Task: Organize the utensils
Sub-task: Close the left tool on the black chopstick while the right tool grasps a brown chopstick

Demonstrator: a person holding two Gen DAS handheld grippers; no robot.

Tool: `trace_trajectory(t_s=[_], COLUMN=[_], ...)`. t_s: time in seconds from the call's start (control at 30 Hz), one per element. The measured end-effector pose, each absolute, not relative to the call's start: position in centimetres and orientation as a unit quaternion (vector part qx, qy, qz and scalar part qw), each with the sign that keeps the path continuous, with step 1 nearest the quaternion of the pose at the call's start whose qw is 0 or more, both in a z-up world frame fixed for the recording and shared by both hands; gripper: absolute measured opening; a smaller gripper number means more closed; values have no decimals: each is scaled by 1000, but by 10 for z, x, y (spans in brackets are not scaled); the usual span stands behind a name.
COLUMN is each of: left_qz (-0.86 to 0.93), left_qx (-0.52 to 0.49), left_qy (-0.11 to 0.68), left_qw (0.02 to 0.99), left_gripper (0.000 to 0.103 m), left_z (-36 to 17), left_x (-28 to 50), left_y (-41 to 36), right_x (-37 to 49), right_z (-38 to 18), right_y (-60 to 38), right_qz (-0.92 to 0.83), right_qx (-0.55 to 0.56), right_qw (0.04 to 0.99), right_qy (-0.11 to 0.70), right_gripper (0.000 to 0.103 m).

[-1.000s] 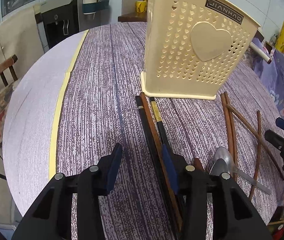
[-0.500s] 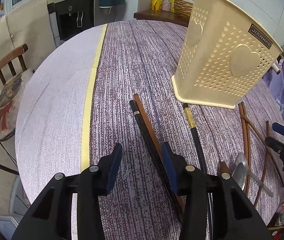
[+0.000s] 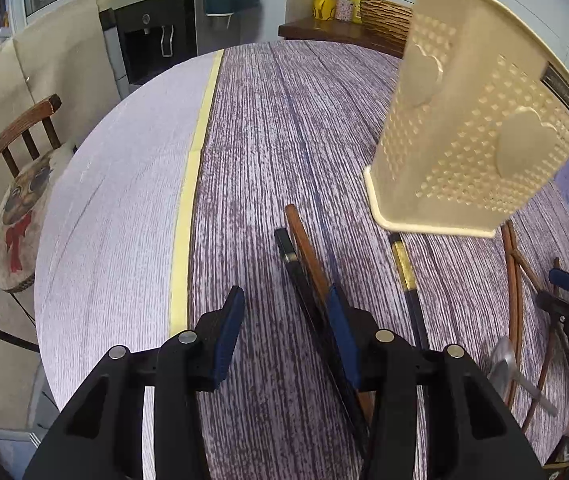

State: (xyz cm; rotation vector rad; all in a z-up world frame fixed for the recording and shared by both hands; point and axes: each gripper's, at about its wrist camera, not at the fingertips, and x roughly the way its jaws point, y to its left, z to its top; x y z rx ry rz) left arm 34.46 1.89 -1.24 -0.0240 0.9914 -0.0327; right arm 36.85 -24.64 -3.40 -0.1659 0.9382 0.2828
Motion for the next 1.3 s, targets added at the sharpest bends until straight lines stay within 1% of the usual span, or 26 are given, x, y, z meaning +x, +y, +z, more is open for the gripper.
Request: trace_trajectory(t_s=[0.1,0.27,0.63,0.67,0.73,0.83,0.9,1.0,1.3], left_qz=[-7,-4,-2,-2,-3,5,9,9,12], left_qx=[-22,-22,8,8,8,5,4,8,6], left_qy=[482,479,487,487,487,488,490,495,498], left_qw=[876,877,874,874,873,873,871,869,867], left_gripper=[43,43,43,43,42,34,25,15,10], left_z=[-13,-13,-14,-15,-15,-14,-14,-13,-13], left_x=[348,334,337,336,333,330,332,336,343], left_y=[27,38,15,14,14,15,15,11,5], right_x=[370,368,386,389,393,396,398,402,405], right_z=[-32,-32,-35,-36,-37,-36,-35,-34,-33], right_y=[-251,-247,-240,-240,-241,-240,-237,-232,-225], right_qz=[130,137,123,123,127,130,132,132,141], right_qx=[-68,-75,-69,-67,-61,-66,-69,-75,-83], right_qw=[880,879,875,874,873,871,869,865,861], right_qy=[451,451,462,465,468,470,473,479,482], right_gripper=[44,44,43,40,37,32,25,20,9])
